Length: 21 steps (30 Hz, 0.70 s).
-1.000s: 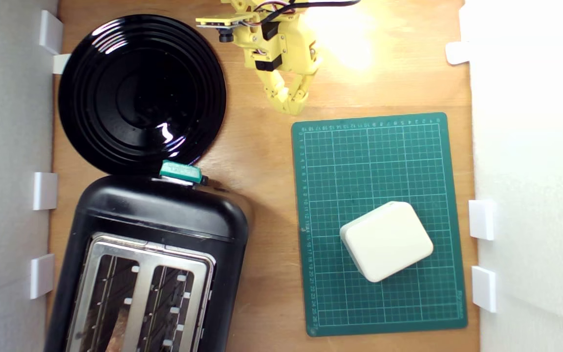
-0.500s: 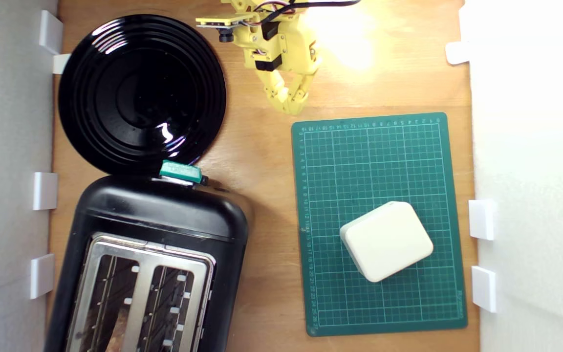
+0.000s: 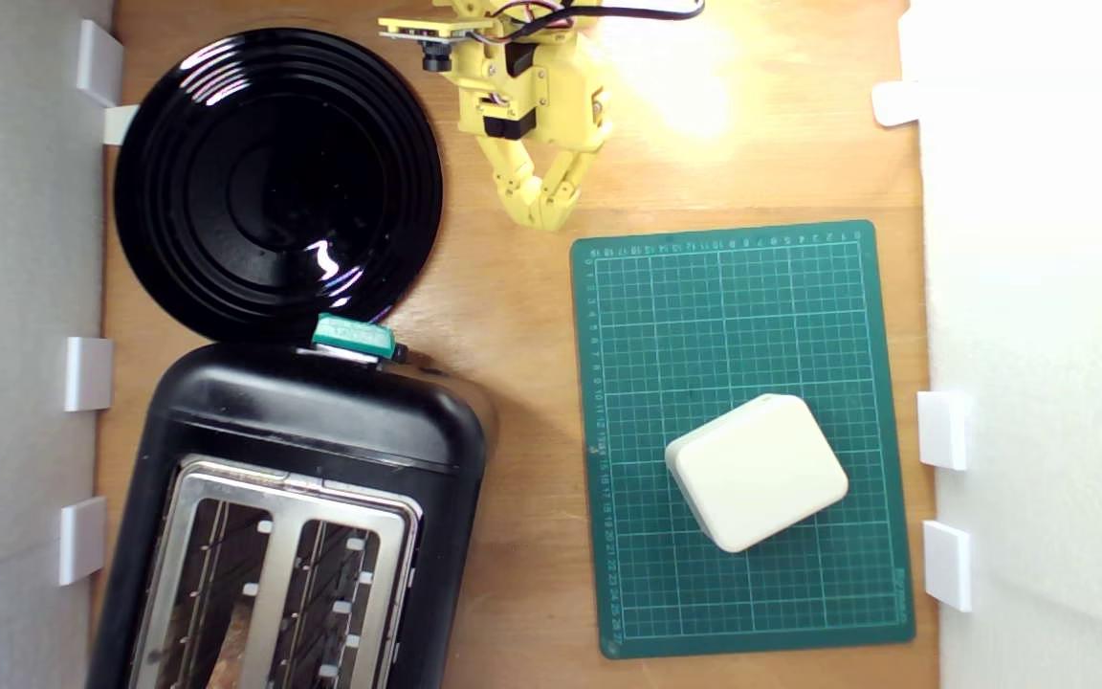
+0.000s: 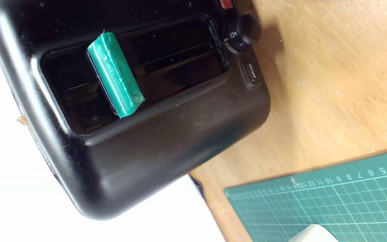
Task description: Start toaster
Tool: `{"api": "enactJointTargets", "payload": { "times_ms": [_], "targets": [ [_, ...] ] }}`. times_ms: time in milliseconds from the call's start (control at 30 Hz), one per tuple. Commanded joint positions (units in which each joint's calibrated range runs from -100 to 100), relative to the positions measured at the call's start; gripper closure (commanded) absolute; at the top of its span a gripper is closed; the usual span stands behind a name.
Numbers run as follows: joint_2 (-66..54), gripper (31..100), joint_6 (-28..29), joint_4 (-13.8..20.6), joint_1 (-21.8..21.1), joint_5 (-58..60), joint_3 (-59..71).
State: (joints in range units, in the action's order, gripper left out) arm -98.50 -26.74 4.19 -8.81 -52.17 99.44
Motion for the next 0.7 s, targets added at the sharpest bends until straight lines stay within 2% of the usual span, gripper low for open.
{"api": "enactJointTargets", "payload": {
  "times_ms": [0,100,367,533,567,667],
  "targets": [
    [1.58,98.9,-1.59,3.88,1.27,0.39,0.1],
    [4.49,98.9,-4.32,3.97,2.3,0.31,-1.62],
    [15.24,98.9,-12.13,4.16,9.45,0.31,-13.62],
    [21.56,98.9,-14.54,4.35,14.13,0.39,-22.71],
    [22.31,98.9,-14.91,5.38,15.08,0.31,-24.61],
    [24.06,98.9,-14.91,11.57,15.88,0.31,-28.98]
  ]
}}
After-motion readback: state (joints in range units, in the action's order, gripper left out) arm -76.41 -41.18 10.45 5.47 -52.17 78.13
